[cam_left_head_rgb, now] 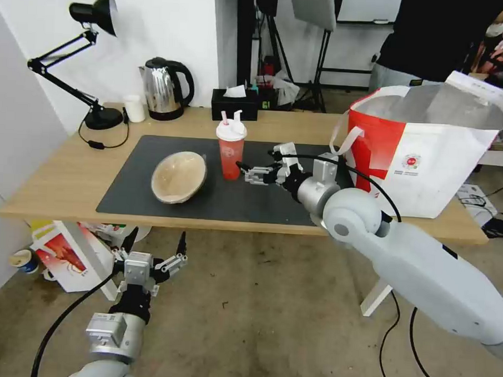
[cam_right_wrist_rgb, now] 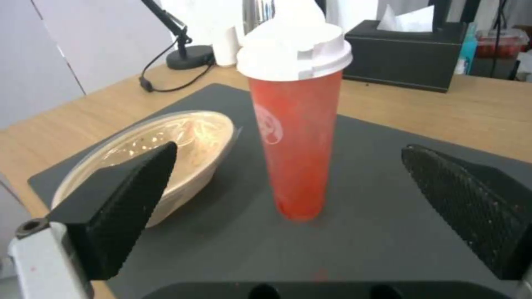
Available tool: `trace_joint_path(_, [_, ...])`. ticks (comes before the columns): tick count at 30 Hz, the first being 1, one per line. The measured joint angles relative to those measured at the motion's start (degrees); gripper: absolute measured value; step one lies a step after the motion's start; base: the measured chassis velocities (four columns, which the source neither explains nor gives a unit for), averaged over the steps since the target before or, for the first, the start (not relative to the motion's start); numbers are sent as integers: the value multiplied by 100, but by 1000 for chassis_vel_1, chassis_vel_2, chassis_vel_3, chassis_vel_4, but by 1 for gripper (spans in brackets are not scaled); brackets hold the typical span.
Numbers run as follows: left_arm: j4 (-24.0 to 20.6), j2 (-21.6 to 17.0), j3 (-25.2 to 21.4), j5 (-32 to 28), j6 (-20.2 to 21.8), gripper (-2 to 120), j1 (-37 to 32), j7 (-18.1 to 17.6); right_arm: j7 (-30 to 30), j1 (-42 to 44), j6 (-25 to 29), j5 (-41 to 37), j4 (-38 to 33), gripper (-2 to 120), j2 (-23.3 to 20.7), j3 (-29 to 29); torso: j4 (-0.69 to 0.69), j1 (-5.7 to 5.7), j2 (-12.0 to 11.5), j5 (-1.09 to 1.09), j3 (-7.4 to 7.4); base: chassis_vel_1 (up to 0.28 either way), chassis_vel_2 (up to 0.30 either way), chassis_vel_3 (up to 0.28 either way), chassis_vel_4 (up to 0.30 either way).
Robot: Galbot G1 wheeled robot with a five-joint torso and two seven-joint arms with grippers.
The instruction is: Pick up the trash from the table and place it into the takeout bag.
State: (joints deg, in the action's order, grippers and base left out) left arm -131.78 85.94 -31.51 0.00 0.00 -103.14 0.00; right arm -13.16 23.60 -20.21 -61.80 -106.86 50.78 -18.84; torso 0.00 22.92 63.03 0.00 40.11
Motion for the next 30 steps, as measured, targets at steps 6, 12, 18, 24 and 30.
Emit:
trace_joint_path(6, [0, 0, 0, 0, 0, 100, 0, 0, 226, -208, 15, 0, 506, 100, 282, -14, 0, 0, 0, -1, 0, 0, 0, 0, 0])
trace_joint_path(12, [0, 0, 0, 0, 0, 100, 0, 0, 276, -343, 27, 16, 892, 100, 524, -46, 0, 0, 0, 0, 0, 0, 0, 0, 0])
trace_joint_path(18, [0, 0, 0, 0, 0, 100, 0, 0, 278, -391, 52, 13, 1078, 100, 687, -60, 1, 0, 0, -1, 0, 0, 0, 0, 0])
trace_joint_path(24, [0, 0, 0, 0, 0, 100, 0, 0, 389, -462, 112, 31, 1448, 100, 870, -68, 0, 0, 0, 0, 0, 0, 0, 0, 0])
trace_joint_path(30, [0, 0, 0, 0, 0, 100, 0, 0, 511, -555, 130, 175, 1802, 100, 1104, -67, 1, 0, 0, -1, 0, 0, 0, 0, 0])
